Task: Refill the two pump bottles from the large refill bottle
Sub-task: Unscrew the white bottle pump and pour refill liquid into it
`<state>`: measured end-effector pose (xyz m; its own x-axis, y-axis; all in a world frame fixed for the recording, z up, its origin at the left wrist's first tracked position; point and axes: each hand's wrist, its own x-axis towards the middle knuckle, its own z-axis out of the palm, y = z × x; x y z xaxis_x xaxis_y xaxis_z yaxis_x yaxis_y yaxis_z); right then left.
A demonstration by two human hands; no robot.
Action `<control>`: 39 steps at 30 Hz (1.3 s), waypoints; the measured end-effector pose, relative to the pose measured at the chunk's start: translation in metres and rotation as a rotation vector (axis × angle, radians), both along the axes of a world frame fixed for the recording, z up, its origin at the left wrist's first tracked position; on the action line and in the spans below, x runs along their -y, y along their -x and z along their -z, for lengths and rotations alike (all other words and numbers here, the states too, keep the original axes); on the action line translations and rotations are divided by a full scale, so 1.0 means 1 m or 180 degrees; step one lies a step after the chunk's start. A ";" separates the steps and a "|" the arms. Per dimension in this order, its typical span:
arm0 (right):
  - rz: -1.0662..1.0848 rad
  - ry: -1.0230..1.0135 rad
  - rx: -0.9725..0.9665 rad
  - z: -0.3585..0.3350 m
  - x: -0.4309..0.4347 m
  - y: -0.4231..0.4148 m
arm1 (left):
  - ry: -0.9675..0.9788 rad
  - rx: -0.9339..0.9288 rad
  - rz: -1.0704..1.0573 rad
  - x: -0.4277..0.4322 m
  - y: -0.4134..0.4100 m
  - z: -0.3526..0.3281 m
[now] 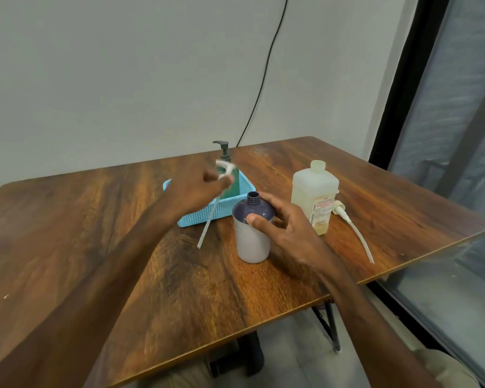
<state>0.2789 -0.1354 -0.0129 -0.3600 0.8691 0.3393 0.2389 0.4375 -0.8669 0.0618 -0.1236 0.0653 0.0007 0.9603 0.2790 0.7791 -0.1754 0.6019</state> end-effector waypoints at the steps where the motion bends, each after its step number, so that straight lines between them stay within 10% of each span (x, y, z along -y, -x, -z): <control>1: 0.0005 -0.0007 0.0005 0.001 -0.001 0.000 | 0.0162 -0.0157 0.0008 0.003 -0.001 0.010; 22: 0.0140 -0.0127 0.0207 -0.005 0.001 -0.006 | 0.0202 -0.0980 0.0572 0.014 0.006 0.082; 32: 0.0508 -0.0065 0.0369 -0.009 0.020 -0.030 | -0.0080 0.0200 0.0975 0.023 -0.049 0.068; 39: 0.2218 -0.0716 -0.0414 -0.003 0.033 -0.075 | 0.0021 0.0553 0.0917 0.010 -0.060 0.073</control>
